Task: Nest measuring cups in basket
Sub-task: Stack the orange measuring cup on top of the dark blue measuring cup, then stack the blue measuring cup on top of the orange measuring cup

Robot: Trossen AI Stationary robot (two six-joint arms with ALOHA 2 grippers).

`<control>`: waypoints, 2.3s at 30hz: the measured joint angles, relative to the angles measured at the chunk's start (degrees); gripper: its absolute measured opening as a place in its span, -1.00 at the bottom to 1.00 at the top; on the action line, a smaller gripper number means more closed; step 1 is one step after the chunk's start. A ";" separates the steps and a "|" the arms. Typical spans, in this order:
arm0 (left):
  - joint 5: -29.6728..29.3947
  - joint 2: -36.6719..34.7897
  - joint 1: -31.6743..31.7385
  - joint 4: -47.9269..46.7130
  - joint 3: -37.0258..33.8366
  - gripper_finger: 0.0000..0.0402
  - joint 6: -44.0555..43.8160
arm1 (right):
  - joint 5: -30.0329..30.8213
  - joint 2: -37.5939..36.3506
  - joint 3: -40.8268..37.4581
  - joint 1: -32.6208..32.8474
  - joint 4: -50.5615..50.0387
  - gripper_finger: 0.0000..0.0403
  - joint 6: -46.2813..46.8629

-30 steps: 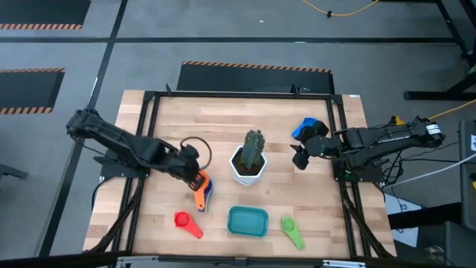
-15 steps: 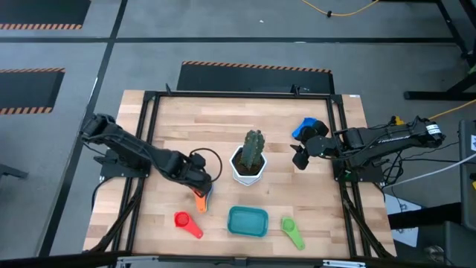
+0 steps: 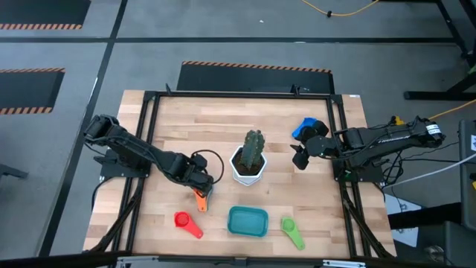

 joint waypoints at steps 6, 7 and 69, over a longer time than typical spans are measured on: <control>0.31 0.00 0.00 0.00 0.00 -0.95 1.44 | 0.00 0.00 0.00 0.00 -0.02 -0.15 0.00; 0.31 0.00 0.00 0.00 0.00 -0.95 1.44 | 0.00 0.00 0.00 0.00 -0.01 -0.15 0.01; -2.67 -0.02 -1.46 6.52 -0.02 -0.47 10.39 | 0.56 -5.07 9.70 -33.86 -15.12 -0.15 -1.46</control>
